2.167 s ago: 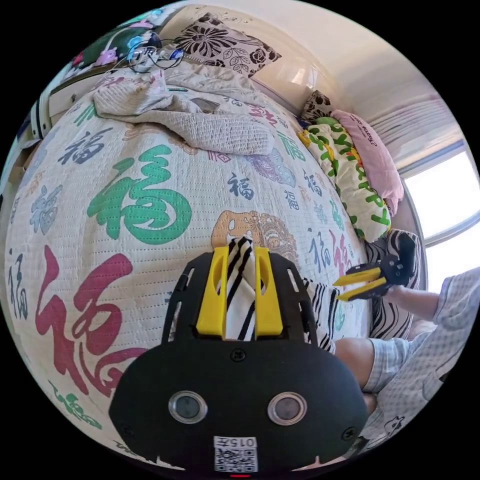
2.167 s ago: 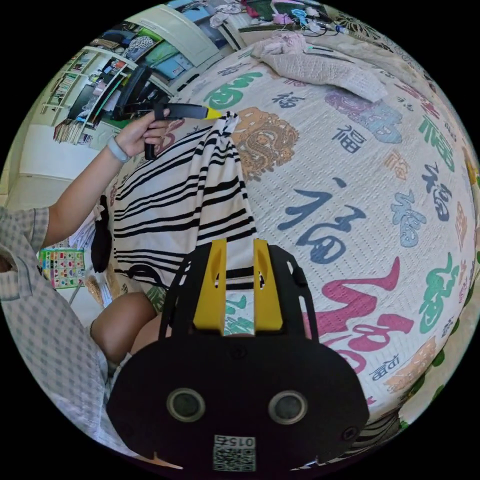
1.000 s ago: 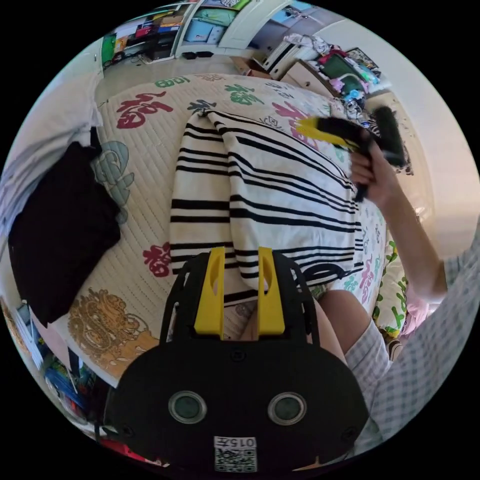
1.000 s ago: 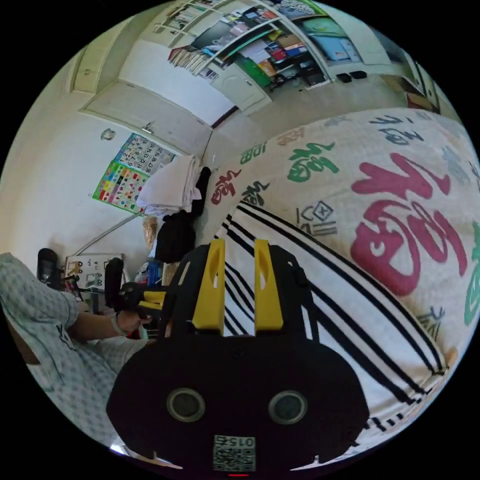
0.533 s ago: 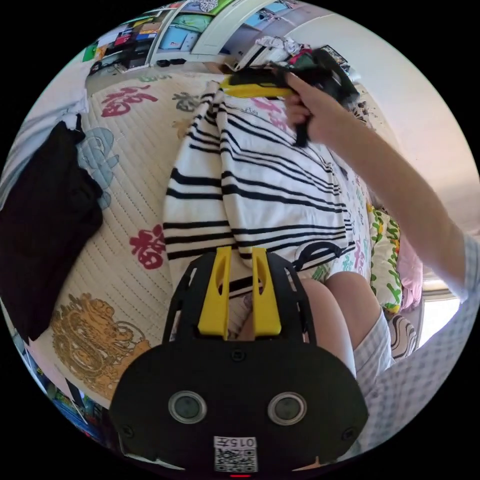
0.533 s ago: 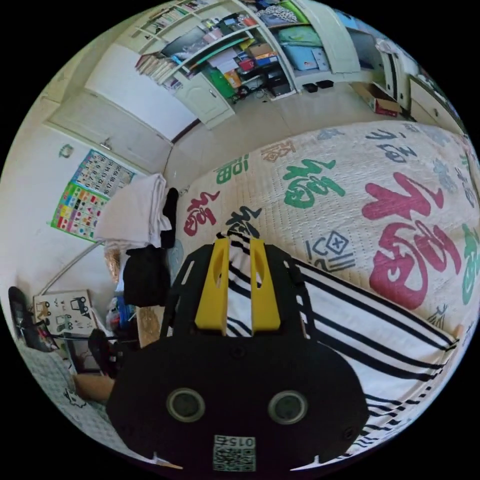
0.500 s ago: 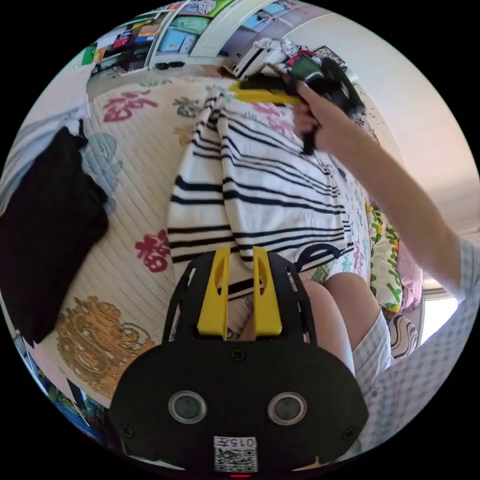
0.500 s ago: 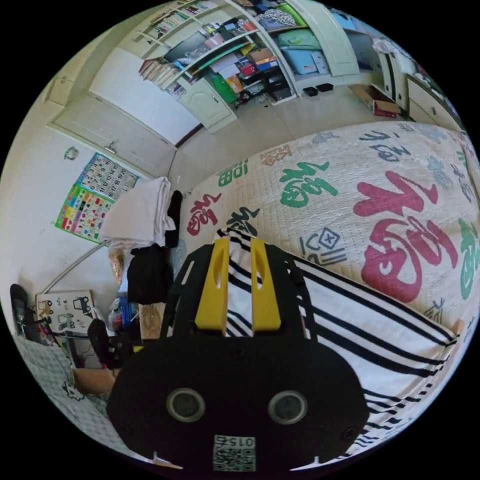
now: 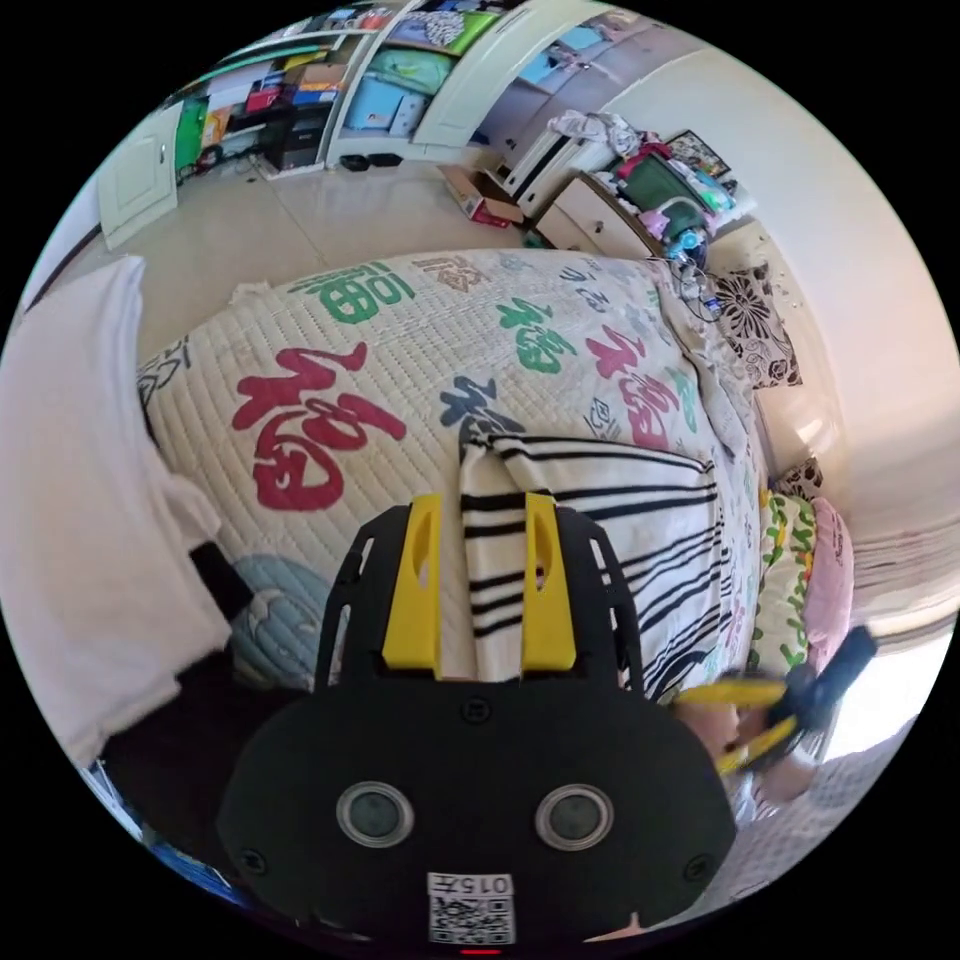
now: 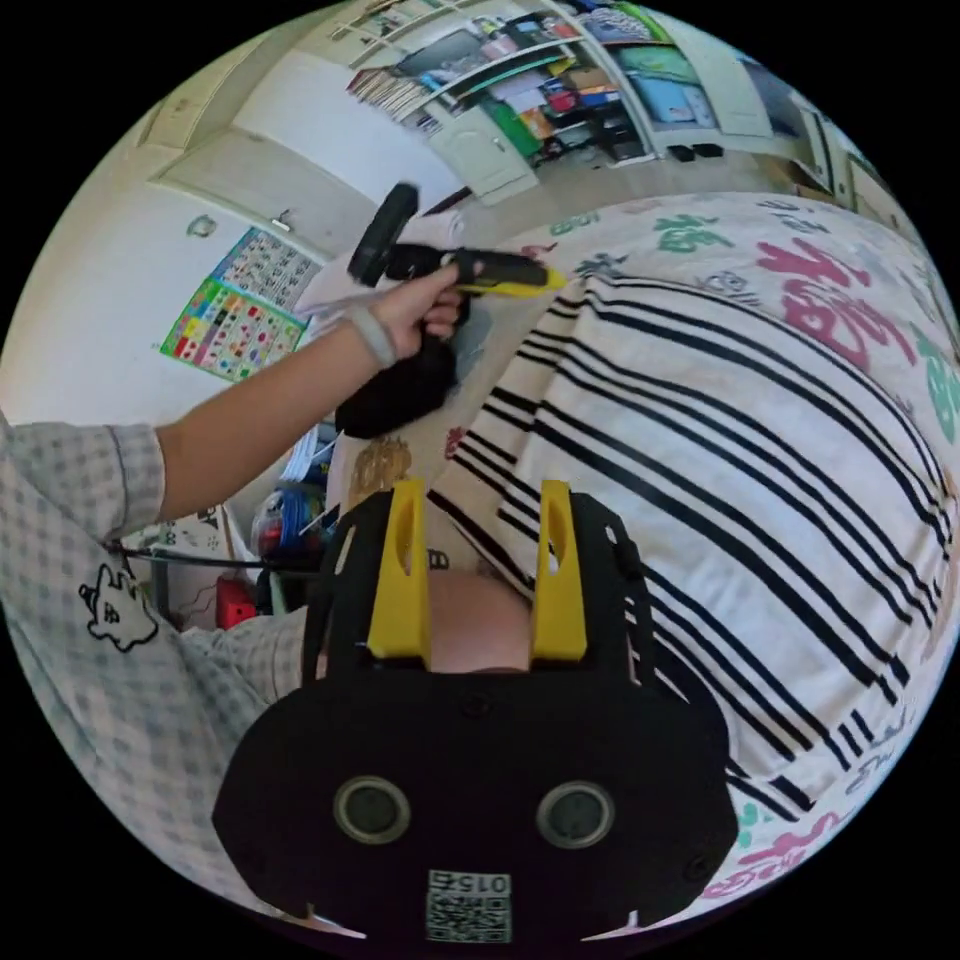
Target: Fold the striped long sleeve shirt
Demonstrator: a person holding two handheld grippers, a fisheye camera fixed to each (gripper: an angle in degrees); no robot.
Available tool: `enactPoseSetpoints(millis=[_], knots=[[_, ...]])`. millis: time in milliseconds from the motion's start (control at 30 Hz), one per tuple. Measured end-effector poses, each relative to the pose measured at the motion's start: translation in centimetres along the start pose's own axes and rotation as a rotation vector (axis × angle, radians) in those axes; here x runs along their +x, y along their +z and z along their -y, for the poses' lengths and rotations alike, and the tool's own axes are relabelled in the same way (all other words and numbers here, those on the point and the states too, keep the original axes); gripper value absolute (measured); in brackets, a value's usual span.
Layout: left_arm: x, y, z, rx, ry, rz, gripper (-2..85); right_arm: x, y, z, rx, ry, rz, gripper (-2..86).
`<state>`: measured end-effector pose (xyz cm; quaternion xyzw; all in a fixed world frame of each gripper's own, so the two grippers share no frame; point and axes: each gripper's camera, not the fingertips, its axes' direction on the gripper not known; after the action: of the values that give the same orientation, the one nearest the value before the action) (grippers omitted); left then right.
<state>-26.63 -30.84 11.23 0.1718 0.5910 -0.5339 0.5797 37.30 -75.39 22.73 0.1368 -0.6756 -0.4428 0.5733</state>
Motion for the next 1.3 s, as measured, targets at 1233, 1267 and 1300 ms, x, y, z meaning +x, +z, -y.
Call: enactPoseSetpoints(millis=[1233,1267,1300], knots=[[17.2,1.5,9.7,0.009,0.276,-0.426,-0.8,12.9,-18.4,-25.7,0.638,0.342,-0.040,0.4],[18.3,2.2,10.0,0.009,0.277,-0.439,-0.8,13.7,-19.2,-27.2,0.663,0.371,-0.044,0.4],[20.5,3.9,10.5,0.002,0.285,-0.464,-0.8,15.3,-20.4,-30.1,0.712,0.427,-0.044,0.4]])
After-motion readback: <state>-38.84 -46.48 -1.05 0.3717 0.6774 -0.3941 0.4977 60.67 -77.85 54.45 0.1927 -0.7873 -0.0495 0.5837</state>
